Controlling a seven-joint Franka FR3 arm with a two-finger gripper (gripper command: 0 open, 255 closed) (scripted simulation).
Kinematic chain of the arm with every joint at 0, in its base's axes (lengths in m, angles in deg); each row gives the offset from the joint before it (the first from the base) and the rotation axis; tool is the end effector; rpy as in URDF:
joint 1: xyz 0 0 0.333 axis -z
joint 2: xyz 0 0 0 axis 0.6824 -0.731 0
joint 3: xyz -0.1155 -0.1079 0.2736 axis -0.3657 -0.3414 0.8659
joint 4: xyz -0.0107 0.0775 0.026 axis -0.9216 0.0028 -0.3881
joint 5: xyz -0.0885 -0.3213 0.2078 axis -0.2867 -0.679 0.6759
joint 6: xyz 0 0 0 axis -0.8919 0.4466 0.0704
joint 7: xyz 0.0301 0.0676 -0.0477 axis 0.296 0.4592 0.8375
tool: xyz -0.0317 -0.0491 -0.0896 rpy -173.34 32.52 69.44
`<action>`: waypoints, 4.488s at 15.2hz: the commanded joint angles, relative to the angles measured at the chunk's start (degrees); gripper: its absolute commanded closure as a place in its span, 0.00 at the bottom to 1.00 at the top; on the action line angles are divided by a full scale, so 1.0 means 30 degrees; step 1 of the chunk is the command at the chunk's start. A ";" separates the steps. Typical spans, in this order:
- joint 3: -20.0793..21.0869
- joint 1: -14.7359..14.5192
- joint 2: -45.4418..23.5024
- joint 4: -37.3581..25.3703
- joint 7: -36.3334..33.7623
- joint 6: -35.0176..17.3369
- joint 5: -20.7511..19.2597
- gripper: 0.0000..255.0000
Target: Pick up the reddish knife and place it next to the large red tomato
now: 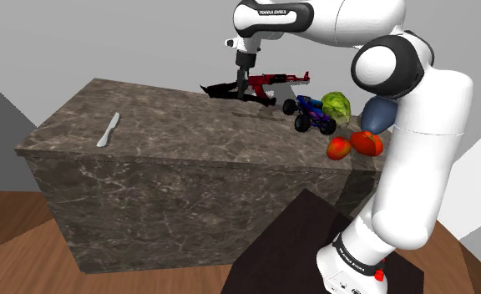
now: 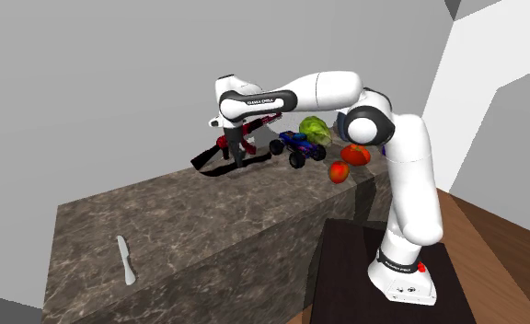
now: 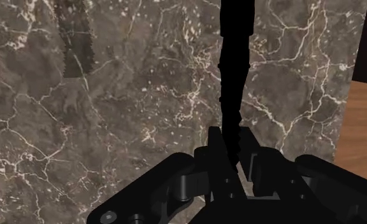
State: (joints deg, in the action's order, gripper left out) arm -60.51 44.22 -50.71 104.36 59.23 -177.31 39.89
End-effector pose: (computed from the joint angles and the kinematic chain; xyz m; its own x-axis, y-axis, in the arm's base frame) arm 0.6508 -0.1035 0.4868 0.6224 0.7809 -0.0525 0.7779 -0.6246 -0.0690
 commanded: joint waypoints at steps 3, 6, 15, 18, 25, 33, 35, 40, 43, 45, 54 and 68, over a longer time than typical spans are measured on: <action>-0.0020 0.0069 -0.0106 -0.1222 0.0038 0.1122 0.0013 1.00; -0.0241 0.0305 0.1176 0.0645 0.0551 0.0525 -0.0170 1.00; -0.1455 0.1603 0.5813 0.6838 0.3016 -0.1147 -0.1149 1.00; -0.1953 0.2102 0.7061 0.8332 0.3909 -0.1458 -0.1545 1.00; -0.3293 0.3391 0.9472 1.0956 0.6169 -0.1889 -0.2587 1.00; -0.5158 0.4983 1.1291 1.2607 0.9107 -0.2094 -0.3856 1.00; -0.5678 0.5387 1.1567 1.2804 0.9910 -0.2128 -0.4152 1.00; -0.7078 0.6371 1.1907 1.2927 1.2047 -0.2225 -0.4787 1.00; -0.7997 0.6916 1.1852 1.2751 1.3426 -0.2303 -0.5052 1.00; -0.8655 0.7243 1.1700 1.2529 1.4389 -0.2367 -0.5164 1.00; -1.1898 0.8592 0.9636 1.0515 1.9350 -0.2763 -0.4521 1.00; -1.4932 1.4233 0.0888 0.3467 2.9433 -0.1972 0.2411 1.00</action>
State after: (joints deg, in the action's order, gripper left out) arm -105.50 84.73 -45.49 117.03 145.34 -183.79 44.95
